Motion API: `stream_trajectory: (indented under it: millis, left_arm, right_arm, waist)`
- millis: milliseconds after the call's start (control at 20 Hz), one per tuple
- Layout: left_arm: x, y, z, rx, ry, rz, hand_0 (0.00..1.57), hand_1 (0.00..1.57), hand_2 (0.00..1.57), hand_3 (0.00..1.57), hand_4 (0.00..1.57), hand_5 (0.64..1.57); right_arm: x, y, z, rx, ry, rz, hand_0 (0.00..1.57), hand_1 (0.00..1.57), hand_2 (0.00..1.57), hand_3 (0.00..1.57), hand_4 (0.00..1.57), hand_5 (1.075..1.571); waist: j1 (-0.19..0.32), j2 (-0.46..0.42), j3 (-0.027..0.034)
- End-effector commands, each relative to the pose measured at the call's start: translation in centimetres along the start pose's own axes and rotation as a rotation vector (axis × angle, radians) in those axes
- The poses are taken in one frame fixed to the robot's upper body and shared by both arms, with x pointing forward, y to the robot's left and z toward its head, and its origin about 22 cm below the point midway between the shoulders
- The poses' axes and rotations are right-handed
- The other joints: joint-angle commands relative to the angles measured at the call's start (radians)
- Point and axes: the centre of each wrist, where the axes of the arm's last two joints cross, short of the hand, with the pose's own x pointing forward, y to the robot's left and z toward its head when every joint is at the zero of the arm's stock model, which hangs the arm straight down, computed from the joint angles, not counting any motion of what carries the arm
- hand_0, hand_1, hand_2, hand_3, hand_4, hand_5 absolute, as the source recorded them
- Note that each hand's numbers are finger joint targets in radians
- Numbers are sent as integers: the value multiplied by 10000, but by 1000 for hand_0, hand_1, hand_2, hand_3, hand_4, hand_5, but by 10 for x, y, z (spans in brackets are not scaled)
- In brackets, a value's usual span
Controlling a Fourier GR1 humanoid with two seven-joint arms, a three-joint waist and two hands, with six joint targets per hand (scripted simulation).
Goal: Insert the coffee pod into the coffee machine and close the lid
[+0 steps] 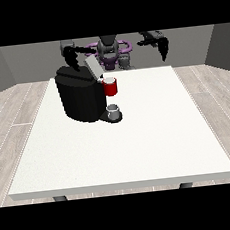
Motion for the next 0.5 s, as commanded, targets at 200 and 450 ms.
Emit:
stream_trajectory:
  millis: [200, 450]
  left_arm:
    - [6, 18, 10, 833, 47, -144, 0, 0, 0, 0, 0, 1571]
    - [10, 16, 10, 605, -619, -125, 0, 0, 0, 0, 0, 1571]
  right_arm:
    - [11, 29, -13, 1036, -239, 458, 0, 0, 0, 0, 0, 1571]
    - [29, 21, -33, 974, -556, 572, 0, 0, 0, 0, 40, 1571]
  waist:
    - [-577, 210, 0]
    - [-337, 719, 0]
